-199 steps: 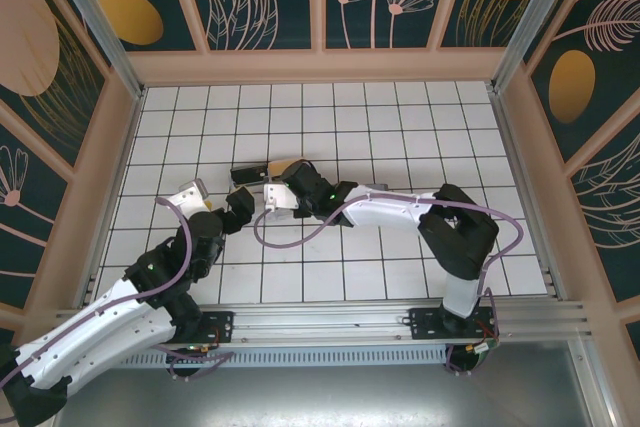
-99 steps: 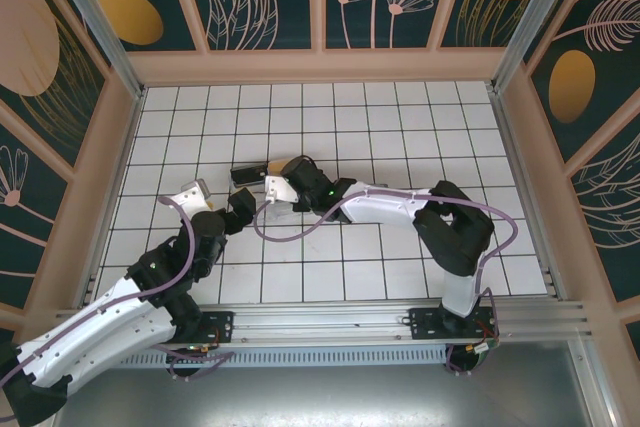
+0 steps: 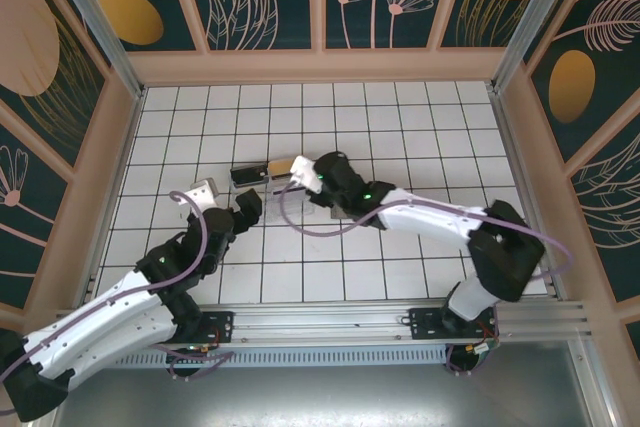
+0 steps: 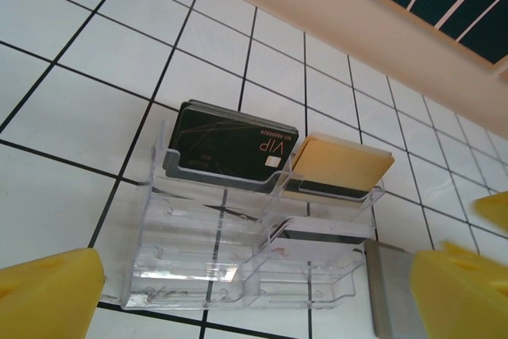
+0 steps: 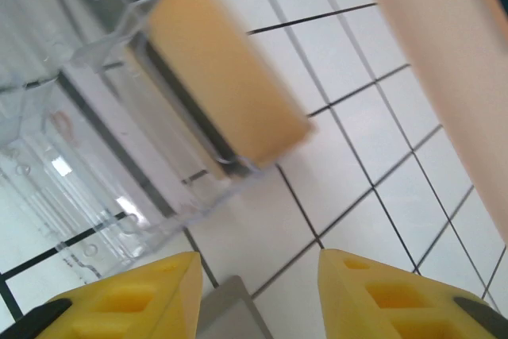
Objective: Take the credit cards out of the card holder
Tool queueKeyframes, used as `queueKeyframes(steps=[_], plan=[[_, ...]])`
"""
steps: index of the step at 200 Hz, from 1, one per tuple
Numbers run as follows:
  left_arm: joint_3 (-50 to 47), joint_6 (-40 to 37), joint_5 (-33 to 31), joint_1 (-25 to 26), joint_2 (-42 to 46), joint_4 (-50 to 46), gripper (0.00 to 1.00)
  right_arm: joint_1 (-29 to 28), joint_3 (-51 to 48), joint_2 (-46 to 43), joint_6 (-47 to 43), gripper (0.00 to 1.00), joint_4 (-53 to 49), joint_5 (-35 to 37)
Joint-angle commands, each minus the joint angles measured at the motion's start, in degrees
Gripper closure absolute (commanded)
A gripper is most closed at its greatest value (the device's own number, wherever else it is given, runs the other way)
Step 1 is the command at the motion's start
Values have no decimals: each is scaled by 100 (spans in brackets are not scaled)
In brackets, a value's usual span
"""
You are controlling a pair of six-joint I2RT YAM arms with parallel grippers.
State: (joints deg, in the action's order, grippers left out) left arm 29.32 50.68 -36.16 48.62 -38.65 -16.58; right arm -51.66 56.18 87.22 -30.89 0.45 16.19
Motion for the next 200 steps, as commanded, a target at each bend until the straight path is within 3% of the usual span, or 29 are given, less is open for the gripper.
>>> queueKeyframes(steps=[1,16,24,53,72,74,83,86,141,158,177,184,188,200], plan=[[221,-180,146,-35,-240,249,1,463,-522,-803,1631,52,491,-326],[329,-217,208,-30,-509,343,1,917,-917,-1323,2308,49,653,-727],[415,-273,253,-28,-684,380,1,1193,-1122,-1574,2672,40,767,-1008],[832,-461,674,-28,-1393,549,1,2001,-1666,-2243,3792,41,1024,-1828],[1061,-504,1016,-29,-1811,771,1,2533,-1812,-2458,4461,37,1000,-2245],[1079,-506,1057,-28,-1852,797,1,2570,-1812,-2467,4511,35,972,-2302],[1163,-522,1239,-32,-2040,933,1,2736,-1776,-2467,4902,5,784,-2320],[1201,-528,1303,-29,-2099,977,1,2769,-1763,-2462,5066,1,707,-2250],[2038,-444,2638,-29,-3715,1392,4,2966,-2202,-2545,6056,1,563,-1570],[2297,-259,3014,-29,-4233,1498,14,2983,-2398,-2568,6090,15,565,-1610],[2539,-54,3264,-26,-4742,1550,26,2997,-2478,-2371,6258,41,352,-1690],[2601,15,3346,-20,-4910,1576,30,3004,-2497,-2225,6250,59,292,-1829],[2610,54,3387,-20,-4998,1598,33,3004,-2510,-2169,6241,63,279,-1874],[2605,150,3487,-20,-5229,1664,39,3002,-2550,-1945,6293,66,231,-2001]])
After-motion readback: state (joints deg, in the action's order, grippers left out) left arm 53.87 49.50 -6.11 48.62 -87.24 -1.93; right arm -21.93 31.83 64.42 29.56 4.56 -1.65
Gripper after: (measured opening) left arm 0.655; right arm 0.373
